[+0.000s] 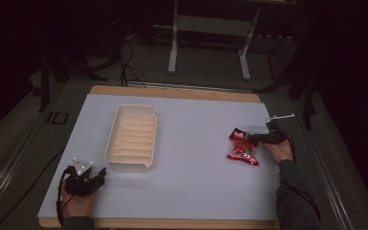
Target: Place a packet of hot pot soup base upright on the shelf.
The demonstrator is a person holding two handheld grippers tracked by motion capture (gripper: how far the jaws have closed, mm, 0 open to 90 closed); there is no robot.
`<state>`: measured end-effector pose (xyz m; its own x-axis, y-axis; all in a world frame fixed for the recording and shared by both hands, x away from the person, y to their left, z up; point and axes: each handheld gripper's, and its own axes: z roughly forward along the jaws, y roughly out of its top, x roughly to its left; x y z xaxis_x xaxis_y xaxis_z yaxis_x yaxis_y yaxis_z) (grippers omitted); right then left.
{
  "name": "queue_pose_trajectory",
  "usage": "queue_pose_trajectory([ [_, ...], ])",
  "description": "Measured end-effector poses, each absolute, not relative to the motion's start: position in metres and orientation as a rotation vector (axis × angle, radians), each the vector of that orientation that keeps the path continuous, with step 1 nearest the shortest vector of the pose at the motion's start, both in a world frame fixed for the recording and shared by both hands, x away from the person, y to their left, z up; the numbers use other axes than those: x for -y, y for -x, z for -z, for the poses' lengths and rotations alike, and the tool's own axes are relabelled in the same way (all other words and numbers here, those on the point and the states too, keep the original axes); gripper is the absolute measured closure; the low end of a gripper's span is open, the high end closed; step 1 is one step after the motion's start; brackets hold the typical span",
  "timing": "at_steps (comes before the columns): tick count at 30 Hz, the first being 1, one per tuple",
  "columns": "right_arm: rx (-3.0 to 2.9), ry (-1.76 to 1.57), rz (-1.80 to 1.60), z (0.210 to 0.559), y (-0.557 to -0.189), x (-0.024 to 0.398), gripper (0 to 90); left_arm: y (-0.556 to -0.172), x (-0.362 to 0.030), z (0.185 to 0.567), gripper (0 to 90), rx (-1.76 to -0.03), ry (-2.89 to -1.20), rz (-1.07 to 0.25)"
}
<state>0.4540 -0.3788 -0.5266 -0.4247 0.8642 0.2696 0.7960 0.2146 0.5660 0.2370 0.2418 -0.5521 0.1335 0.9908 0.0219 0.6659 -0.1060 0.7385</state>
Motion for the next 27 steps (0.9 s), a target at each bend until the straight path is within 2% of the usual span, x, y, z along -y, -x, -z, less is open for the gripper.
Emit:
queue_pose_trajectory([
  [3, -2.372, -1.61, -0.995, 0.525, -0.45, 0.379, 84.0, -0.237, -0.242, 0.552, 46.6, -1.591, -1.837, -0.727],
  [6, -2.376, -1.604, -1.0, 0.522, -0.448, 0.378, 86.3, -0.237, -0.242, 0.552, 46.7, -1.591, -1.838, -0.727],
  [27, -2.379, -1.518, -1.127, 0.491, -0.434, 0.376, 88.8, -0.237, -0.242, 0.552, 47.0, -1.591, -1.84, -0.723],
])
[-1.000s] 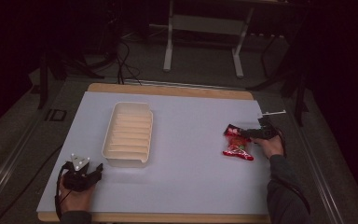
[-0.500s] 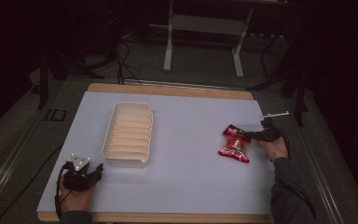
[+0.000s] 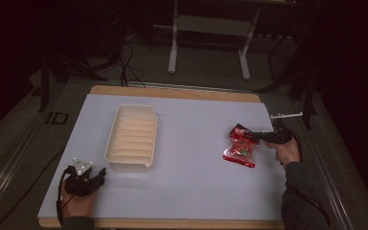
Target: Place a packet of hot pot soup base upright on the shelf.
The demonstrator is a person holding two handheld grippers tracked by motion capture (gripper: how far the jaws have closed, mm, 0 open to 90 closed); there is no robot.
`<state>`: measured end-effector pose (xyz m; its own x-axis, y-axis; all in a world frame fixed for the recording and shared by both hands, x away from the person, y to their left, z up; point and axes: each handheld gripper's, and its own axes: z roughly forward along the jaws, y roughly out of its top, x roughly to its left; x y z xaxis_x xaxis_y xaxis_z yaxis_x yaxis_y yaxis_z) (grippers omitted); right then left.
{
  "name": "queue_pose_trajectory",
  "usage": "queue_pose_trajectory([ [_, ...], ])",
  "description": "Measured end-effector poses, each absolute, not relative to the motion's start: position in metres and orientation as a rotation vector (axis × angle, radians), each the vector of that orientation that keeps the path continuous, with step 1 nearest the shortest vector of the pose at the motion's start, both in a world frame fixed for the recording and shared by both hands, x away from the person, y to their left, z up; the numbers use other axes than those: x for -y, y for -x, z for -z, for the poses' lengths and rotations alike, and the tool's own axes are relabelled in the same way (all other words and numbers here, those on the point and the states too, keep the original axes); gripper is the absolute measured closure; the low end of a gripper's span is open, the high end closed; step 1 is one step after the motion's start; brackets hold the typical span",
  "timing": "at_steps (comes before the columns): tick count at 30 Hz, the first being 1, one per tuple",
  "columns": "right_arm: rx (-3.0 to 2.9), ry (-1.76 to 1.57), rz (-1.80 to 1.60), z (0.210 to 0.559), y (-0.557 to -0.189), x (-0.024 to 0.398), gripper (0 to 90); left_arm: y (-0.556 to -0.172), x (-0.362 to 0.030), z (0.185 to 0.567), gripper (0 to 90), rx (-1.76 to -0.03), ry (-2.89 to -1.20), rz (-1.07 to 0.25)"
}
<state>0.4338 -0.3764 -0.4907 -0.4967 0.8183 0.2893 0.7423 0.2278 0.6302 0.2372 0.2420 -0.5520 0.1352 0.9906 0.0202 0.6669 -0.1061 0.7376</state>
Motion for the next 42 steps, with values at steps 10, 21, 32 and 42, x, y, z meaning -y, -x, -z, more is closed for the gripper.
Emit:
queue_pose_trajectory([
  [10, -2.375, -1.447, -1.199, 0.47, -0.429, 0.367, 89.0, -0.237, -0.242, 0.552, 47.0, -1.591, -1.84, -0.723],
  [21, -2.394, -1.357, -1.203, 0.456, -0.423, 0.356, 89.1, -0.237, -0.242, 0.552, 47.0, -1.591, -1.839, -0.722],
  [32, -2.413, -1.282, -1.202, 0.446, -0.419, 0.346, 89.1, -0.237, -0.242, 0.552, 46.9, -1.592, -1.838, -0.722],
  [42, -2.427, -1.228, -1.217, 0.44, -0.416, 0.336, 89.1, -0.236, -0.243, 0.552, 46.2, -1.578, -1.82, -0.721],
])
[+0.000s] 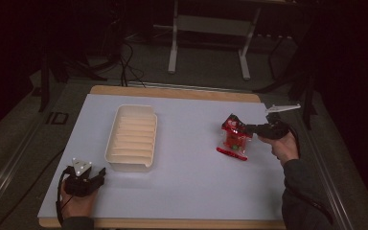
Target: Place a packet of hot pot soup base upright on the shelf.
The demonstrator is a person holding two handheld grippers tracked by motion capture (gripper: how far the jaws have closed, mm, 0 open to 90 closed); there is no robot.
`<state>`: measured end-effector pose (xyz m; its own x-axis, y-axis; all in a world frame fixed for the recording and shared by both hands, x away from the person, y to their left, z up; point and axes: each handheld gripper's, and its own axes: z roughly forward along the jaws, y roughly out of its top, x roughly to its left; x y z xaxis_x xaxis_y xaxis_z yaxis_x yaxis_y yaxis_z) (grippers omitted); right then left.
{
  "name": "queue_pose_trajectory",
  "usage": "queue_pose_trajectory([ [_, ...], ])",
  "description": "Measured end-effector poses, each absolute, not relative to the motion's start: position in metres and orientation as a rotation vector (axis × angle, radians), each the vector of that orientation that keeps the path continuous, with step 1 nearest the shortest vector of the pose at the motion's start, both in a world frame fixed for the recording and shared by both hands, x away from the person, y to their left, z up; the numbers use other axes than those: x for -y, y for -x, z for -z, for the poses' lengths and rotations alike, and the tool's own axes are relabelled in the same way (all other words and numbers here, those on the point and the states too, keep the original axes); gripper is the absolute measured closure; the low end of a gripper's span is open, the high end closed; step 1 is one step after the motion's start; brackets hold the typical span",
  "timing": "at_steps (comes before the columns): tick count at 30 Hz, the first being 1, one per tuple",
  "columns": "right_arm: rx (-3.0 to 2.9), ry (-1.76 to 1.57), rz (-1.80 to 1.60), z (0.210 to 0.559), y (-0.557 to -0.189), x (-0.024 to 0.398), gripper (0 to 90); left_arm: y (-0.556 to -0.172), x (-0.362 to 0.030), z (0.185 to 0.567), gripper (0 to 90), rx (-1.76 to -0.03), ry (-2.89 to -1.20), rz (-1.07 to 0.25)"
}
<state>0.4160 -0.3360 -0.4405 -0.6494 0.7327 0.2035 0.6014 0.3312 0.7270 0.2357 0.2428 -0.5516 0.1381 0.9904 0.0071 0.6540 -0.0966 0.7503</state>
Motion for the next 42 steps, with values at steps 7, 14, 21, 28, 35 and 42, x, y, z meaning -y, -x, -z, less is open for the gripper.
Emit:
queue_pose_trajectory([
  [7, -2.433, -1.191, -1.243, 0.438, -0.414, 0.328, 89.1, -0.235, -0.239, 0.551, 45.3, -1.555, -1.852, -0.748],
  [14, -2.438, -1.157, -1.261, 0.433, -0.412, 0.321, 89.1, -0.235, -0.241, 0.55, 45.2, -1.546, -1.833, -0.73],
  [21, -2.448, -1.131, -1.27, 0.43, -0.411, 0.313, 89.2, -0.235, -0.243, 0.549, 45.2, -1.517, -1.82, -0.708],
  [28, -2.445, -1.109, -1.296, 0.427, -0.411, 0.308, 89.1, -0.235, -0.241, 0.549, 45.2, -1.48, -1.846, -0.705],
  [35, -2.461, -1.078, -1.291, 0.426, -0.409, 0.301, 89.1, -0.235, -0.24, 0.55, 45.1, -1.472, -1.852, -0.708],
  [42, -2.463, -1.053, -1.306, 0.421, -0.407, 0.295, 89.1, -0.235, -0.24, 0.55, 45.1, -1.466, -1.854, -0.703],
])
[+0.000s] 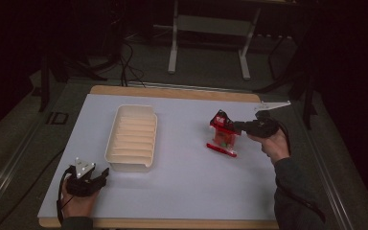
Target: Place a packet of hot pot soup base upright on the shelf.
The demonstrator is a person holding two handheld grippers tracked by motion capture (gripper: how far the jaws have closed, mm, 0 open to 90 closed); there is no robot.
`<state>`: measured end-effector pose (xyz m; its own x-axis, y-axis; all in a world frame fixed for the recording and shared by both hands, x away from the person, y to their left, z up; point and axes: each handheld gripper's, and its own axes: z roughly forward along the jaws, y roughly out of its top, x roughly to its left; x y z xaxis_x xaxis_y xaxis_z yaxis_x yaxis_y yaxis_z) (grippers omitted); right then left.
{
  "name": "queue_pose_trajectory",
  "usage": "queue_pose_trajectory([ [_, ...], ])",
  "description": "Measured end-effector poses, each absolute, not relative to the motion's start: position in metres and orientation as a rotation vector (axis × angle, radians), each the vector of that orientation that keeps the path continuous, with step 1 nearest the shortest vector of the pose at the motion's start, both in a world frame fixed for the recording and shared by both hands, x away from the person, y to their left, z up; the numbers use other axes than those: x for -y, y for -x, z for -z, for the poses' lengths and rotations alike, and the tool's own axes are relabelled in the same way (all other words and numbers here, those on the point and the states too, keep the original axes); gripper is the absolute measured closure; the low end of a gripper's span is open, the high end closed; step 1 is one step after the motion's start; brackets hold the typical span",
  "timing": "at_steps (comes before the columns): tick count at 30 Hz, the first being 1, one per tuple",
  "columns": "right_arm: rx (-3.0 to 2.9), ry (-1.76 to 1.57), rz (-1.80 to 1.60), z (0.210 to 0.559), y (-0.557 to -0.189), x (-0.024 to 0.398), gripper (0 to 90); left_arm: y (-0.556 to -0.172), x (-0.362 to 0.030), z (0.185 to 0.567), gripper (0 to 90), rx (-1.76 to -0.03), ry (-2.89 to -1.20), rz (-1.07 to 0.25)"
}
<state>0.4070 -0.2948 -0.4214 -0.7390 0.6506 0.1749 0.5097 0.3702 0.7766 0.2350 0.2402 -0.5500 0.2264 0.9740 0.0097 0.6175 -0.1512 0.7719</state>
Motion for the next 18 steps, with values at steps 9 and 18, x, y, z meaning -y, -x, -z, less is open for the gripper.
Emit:
queue_pose_trajectory([
  [9, -2.481, -1.004, -1.313, 0.416, -0.404, 0.283, 89.1, -0.235, -0.241, 0.55, 45.2, -1.463, -1.852, -0.698],
  [18, -2.494, -0.967, -1.33, 0.41, -0.403, 0.274, 89.1, -0.235, -0.241, 0.55, 45.2, -1.457, -1.854, -0.697],
])
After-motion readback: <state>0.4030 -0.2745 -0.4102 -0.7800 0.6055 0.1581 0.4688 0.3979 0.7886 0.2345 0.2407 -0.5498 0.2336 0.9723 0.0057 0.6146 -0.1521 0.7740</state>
